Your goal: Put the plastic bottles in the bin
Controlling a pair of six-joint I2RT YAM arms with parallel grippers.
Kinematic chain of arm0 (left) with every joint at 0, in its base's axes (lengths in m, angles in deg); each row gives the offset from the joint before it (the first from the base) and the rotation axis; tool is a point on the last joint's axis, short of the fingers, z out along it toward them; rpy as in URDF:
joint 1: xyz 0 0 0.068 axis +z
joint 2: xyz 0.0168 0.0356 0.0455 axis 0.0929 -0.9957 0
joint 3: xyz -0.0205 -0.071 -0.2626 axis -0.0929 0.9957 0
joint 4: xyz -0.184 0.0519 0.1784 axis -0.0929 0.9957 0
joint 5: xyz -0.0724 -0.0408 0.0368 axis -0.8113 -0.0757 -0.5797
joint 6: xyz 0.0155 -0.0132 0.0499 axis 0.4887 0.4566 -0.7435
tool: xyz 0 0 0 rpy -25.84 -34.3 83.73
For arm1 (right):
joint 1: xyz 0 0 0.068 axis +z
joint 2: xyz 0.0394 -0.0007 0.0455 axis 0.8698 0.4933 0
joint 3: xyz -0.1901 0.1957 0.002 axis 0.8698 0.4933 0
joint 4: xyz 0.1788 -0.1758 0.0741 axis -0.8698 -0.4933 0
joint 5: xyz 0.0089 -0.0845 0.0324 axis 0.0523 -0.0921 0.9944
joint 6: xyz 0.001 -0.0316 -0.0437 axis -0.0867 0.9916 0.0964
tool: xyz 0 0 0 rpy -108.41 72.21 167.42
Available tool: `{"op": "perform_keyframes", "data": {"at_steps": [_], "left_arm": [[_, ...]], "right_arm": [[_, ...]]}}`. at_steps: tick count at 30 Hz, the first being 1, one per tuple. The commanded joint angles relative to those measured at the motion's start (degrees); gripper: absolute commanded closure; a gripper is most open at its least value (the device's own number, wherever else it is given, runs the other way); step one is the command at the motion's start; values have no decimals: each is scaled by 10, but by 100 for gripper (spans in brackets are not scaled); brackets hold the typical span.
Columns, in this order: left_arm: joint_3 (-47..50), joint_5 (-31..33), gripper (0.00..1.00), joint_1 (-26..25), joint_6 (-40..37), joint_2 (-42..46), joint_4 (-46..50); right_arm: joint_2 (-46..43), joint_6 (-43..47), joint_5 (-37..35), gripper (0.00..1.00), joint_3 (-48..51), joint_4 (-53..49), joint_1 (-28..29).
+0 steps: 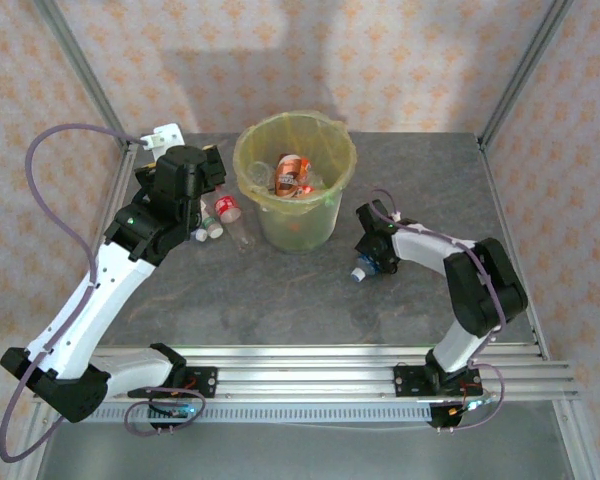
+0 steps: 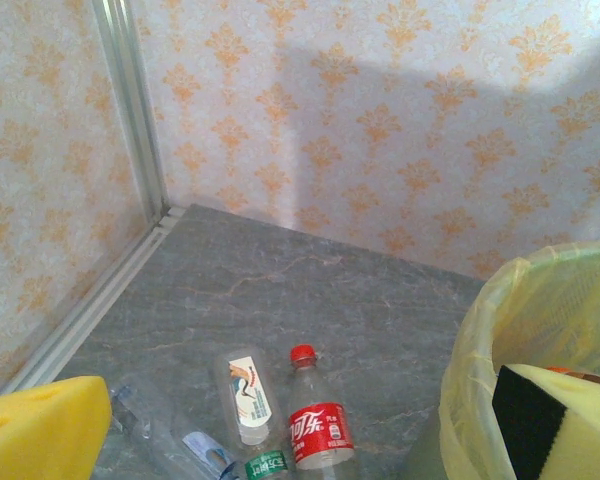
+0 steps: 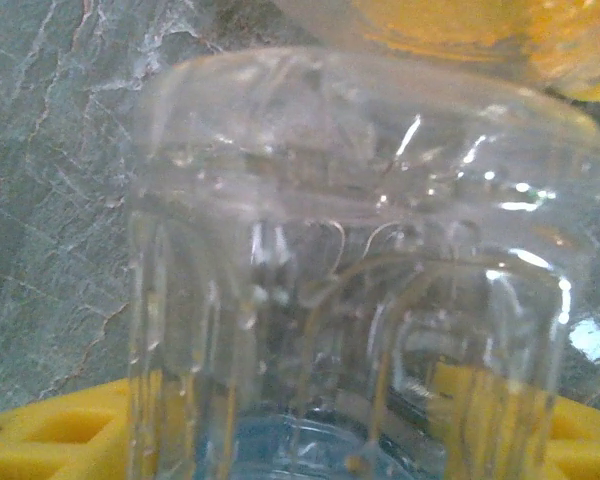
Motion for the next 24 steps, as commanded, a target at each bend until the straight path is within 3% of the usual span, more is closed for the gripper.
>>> {"op": "perform_keyframes", "data": {"at_steps": [1, 5, 16, 24], "left_arm": [[9, 11, 0, 7, 15, -1, 10], [10, 15, 0, 9, 23, -1, 15], [29, 73, 0, 25, 88, 17, 34], [75, 98, 0, 45, 139, 59, 26]], "right_arm": [[-26, 9, 12, 43, 14, -7, 1], [-56, 19, 12, 48, 7, -30, 10], [-201, 46, -51, 51, -74, -153, 40], [-265, 83, -41, 52, -175, -175, 55]]}}
